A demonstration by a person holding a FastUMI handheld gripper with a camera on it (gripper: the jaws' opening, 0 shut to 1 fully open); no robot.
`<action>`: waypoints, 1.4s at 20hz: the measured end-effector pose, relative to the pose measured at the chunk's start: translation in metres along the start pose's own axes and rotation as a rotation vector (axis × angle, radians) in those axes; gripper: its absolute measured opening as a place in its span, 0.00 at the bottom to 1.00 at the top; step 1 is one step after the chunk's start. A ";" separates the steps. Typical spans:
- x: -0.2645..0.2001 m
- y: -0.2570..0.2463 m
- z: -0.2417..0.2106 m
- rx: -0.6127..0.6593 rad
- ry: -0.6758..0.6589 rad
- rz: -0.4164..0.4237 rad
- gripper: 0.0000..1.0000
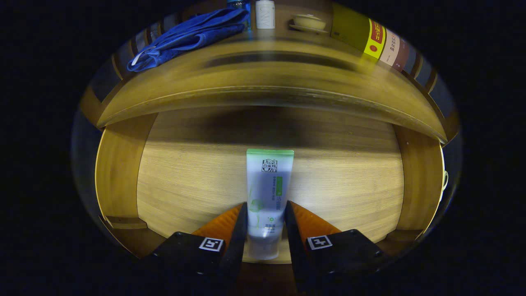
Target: Pull open the drawer, take out the items inside it, and place them on the countertop above the cabinet.
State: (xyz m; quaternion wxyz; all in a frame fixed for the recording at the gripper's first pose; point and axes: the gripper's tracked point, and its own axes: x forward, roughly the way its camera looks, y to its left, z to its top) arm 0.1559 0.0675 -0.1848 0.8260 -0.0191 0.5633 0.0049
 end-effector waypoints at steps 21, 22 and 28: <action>-0.112 0.004 0.047 0.097 -0.340 0.078 0.60; -0.118 0.002 0.050 0.099 -0.354 0.079 0.60; -0.160 -0.004 0.089 0.095 -0.478 0.072 0.60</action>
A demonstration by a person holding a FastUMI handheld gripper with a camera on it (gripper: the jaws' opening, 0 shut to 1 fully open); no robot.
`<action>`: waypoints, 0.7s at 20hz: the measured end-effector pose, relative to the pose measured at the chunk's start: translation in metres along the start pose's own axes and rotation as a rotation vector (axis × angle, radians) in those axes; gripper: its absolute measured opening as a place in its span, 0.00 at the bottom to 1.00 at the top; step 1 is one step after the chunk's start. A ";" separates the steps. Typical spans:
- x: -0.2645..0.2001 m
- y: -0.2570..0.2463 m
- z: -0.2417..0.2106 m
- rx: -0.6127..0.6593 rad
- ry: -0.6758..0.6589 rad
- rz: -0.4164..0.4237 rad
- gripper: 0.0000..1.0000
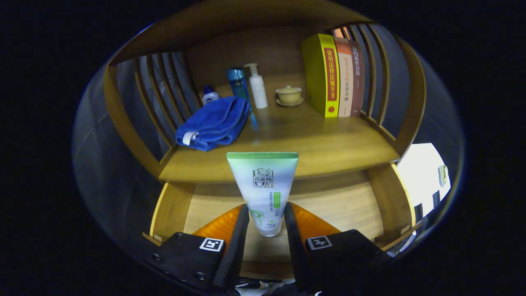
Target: Pull open the drawer, take out the items inside it, and place them on the countertop above the cabinet.
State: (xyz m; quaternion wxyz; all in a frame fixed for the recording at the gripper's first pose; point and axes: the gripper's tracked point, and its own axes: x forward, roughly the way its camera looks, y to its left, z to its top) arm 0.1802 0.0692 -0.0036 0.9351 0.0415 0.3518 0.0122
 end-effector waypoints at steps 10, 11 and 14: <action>0.021 0.010 0.085 -0.023 -0.122 -0.002 0.60; 0.030 0.008 0.085 -0.017 -0.106 -0.006 0.60; 0.049 0.000 0.090 0.030 -0.100 -0.003 0.60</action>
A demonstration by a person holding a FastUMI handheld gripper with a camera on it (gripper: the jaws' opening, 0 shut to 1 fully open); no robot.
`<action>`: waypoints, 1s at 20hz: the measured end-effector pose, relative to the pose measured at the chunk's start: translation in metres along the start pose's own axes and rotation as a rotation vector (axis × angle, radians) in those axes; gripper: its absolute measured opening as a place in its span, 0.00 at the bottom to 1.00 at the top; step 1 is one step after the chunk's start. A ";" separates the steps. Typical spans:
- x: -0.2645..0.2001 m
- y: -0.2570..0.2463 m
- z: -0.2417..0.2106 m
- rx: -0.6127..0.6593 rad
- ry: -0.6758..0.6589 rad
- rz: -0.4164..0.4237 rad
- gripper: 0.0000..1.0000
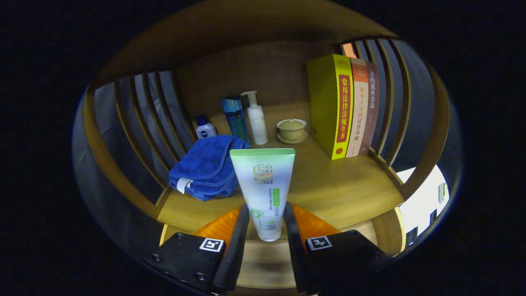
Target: Pull open the drawer, take out the items inside it, and place them on the countertop above the cabinet.
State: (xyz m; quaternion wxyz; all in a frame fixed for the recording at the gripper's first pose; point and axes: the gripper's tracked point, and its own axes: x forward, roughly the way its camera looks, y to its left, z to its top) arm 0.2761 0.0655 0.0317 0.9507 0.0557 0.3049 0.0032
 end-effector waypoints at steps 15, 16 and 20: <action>0.046 -0.012 0.010 0.006 0.022 -0.010 0.40; 0.045 -0.010 0.011 0.005 0.016 -0.004 0.40; 0.043 -0.010 0.010 0.009 0.021 -0.002 0.40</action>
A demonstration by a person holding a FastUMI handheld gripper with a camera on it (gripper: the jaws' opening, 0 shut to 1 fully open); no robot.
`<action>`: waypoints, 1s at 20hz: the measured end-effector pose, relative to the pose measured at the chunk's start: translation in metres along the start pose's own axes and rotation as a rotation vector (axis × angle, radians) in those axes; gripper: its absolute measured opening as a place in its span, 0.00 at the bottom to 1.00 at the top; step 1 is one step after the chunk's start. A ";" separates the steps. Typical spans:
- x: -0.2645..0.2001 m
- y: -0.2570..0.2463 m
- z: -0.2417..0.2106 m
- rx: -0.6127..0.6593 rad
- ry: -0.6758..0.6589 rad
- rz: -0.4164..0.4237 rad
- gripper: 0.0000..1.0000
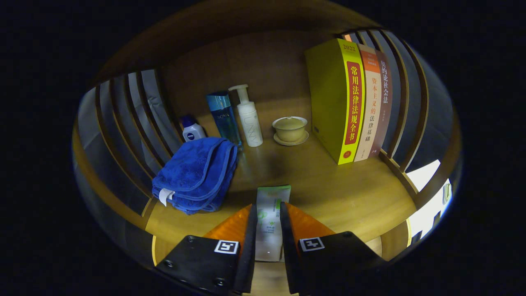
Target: Pull open the drawer, take out the items inside it, and place them on the countertop above the cabinet.
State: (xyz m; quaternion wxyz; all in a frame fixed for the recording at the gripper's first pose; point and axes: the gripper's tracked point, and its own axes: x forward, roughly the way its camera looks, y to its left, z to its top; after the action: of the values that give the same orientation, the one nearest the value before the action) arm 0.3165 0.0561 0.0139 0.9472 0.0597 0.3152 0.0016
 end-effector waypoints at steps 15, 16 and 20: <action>-0.039 0.000 0.006 -0.022 -0.065 0.014 0.84; -0.044 -0.001 0.004 -0.029 -0.069 0.013 0.96; -0.062 -0.001 -0.002 -0.026 -0.097 0.011 0.99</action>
State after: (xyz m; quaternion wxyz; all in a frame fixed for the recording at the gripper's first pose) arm 0.2658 0.0528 0.0491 0.9620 0.0493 0.2685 0.0079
